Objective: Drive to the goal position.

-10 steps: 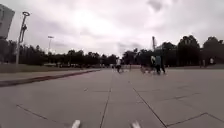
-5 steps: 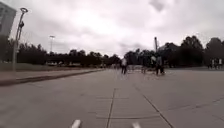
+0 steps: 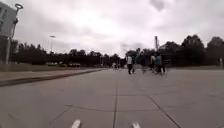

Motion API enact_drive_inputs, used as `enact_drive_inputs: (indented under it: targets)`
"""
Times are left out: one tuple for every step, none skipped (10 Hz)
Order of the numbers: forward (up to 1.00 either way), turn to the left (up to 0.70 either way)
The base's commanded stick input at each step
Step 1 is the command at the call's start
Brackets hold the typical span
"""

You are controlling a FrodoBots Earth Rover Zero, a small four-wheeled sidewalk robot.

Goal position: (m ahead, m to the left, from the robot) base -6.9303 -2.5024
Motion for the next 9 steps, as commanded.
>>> enact_drive_inputs:
  targets:
    - [1.00, 0.00]
    - [1.00, 0.00]
    - [1.00, 0.00]
    - [1.00, 0.00]
    - [1.00, 0.00]
    - [1.00, 0.00]
    - [1.00, 0.00]
    - [1.00, 0.00]
    - [1.00, 0.00]
